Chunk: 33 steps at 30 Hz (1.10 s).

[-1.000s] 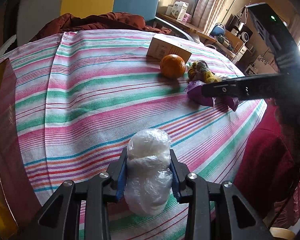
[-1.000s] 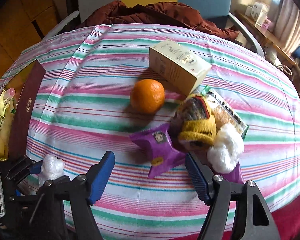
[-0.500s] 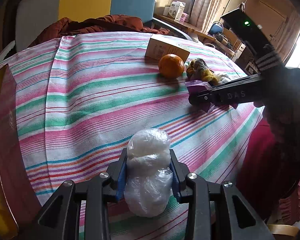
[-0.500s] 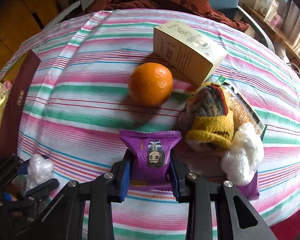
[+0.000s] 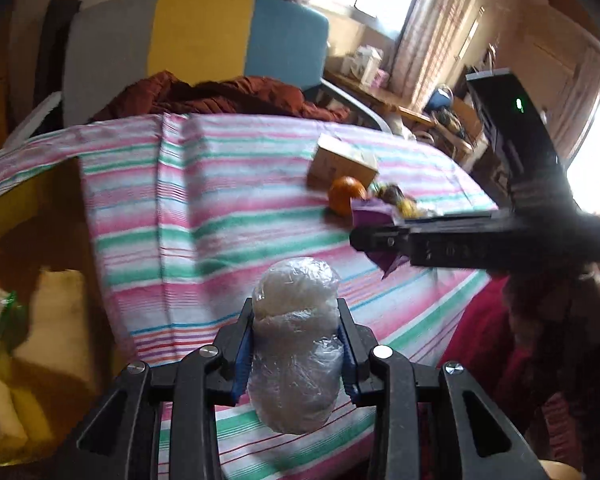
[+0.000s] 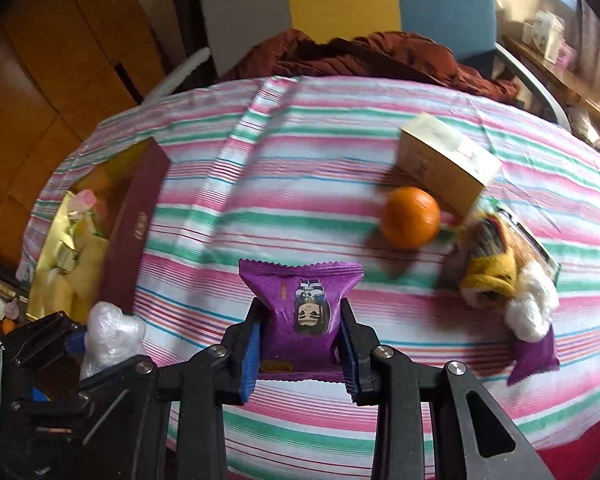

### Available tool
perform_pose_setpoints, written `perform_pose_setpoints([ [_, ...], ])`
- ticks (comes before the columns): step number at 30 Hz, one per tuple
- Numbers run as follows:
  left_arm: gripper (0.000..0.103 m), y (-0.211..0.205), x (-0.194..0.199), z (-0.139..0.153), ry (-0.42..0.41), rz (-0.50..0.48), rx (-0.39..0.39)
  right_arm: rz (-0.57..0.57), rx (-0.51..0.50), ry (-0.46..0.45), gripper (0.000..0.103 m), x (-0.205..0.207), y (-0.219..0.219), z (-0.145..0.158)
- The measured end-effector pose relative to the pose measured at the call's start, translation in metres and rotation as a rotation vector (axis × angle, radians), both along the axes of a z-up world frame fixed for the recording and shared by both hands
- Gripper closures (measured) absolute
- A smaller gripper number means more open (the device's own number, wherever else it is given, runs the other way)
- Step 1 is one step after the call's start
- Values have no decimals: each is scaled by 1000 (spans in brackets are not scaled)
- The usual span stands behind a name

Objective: Organize objects
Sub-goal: 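Carry both items to the gold tray and open both grippers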

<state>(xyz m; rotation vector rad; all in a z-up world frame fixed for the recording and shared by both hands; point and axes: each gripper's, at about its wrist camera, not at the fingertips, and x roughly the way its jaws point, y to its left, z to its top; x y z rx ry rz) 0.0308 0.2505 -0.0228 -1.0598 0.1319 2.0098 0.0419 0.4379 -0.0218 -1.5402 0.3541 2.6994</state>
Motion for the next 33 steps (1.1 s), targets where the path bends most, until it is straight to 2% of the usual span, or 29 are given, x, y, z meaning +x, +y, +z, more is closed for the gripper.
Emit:
perform_pose_setpoints([
  [9, 67, -100, -43, 36, 31, 265, 66, 181, -36, 65, 69, -45, -89, 23],
  [21, 67, -215, -78, 26, 9, 526, 43, 406, -51, 45, 69, -86, -202, 22],
  [29, 67, -267, -87, 25, 4, 625, 17, 448, -83, 31, 69, -104, -239, 15],
  [32, 65, -273, -90, 19, -10, 629, 16, 422, -142, 41, 60, -112, -243, 14],
  [33, 62, -273, -92, 17, -14, 622, 19, 407, -159, 41, 46, -113, -242, 14],
])
